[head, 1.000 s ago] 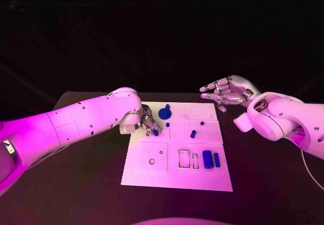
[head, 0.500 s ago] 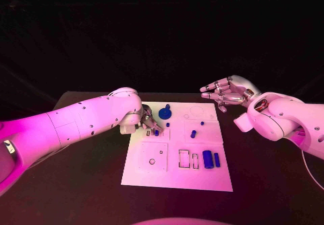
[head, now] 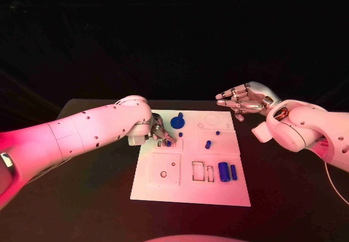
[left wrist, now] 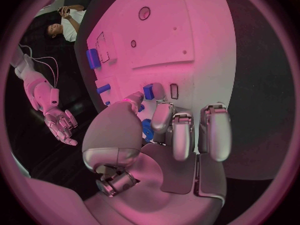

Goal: Assemble the parts on the task board

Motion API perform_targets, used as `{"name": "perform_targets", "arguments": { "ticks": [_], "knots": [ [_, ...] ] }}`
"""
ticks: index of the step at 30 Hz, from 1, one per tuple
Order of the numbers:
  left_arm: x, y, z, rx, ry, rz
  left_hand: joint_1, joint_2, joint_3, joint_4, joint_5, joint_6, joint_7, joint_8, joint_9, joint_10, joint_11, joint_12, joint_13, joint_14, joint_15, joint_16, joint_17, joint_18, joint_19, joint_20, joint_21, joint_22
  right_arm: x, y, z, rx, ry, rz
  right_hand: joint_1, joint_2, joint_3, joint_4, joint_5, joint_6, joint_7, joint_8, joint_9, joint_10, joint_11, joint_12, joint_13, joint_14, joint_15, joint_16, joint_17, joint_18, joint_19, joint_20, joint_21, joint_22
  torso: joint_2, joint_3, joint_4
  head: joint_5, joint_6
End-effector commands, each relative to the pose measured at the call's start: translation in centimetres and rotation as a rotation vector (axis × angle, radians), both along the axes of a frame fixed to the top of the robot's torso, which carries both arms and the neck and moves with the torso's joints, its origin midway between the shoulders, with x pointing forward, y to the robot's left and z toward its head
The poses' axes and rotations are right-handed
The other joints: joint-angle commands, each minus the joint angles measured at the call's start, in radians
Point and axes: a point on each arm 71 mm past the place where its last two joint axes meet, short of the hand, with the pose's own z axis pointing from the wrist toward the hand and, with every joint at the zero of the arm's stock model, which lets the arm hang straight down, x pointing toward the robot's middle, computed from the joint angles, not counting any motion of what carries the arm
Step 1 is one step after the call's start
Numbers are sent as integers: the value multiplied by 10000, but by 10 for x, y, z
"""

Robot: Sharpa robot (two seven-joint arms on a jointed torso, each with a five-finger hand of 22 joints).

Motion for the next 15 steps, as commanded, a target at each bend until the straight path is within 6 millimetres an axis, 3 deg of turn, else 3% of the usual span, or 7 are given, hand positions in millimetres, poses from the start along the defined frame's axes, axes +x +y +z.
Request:
{"name": "perform_targets", "arguments": {
  "ticks": [1, 6, 11, 15],
  "knots": [
    [-3, 5, 1, 277, -29, 343, 64, 5, -244, 8, -149, -49, 21, -16, 30, -94, 0, -258, -244, 1053, -69, 24, 2634, -131, 529, -69, -169, 1612, 0, 0, -1, -6, 29, 77, -108, 2, -9, 61, -42, -79, 15, -51, -4, -102, 0, -67, -16, 390, -23, -40, -17, 203, -34, -13, -59, -19, -13, 3, 9, -3, 31],
    [0, 10, 20, -50, -471, 579, 66, 46, -631, 12, -382, -270, 87, -62, 68, -403, 50, -727, -711, 1053, -48, 24, 2634, -76, 447, -57, -386, 1440, 1, 0, -2, -8, 44, 38, -122, 3, -17, 77, -46, -83, 14, -52, -4, -122, 0, -98, -47, 388, -22, -46, -22, 204, -39, -13, -67, -31, -29, 10, 10, 3, 70],
    [3, 17, 44, -273, -722, 817, 536, 273, -900, -2, -494, -784, 319, -397, -110, -1193, 244, -1928, -1921, 1053, 102, 24, 2634, 69, 197, 62, -1002, 951, 1, -3, -3, -36, 92, -26, -114, 11, -13, 86, 7, -89, 10, -53, -4, -141, -5, -121, -69, 385, -24, -56, -29, 205, -41, -12, -74, -38, -24, 13, 6, 44, 100],
    [7, 25, 64, -198, -882, 900, 842, 234, -1176, -11, -507, -1050, 478, -719, -383, -1391, 385, -2205, -2238, 1053, 222, 24, 2634, 88, 158, 165, -1119, 880, 2, -4, -4, -58, 114, -63, -114, 11, -13, 86, 7, -89, 10, -53, -4, -141, -5, -121, -69, 385, -24, -56, -29, 205, -41, -12, -74, -38, -22, 12, -9, 38, 154]
  ]
}}
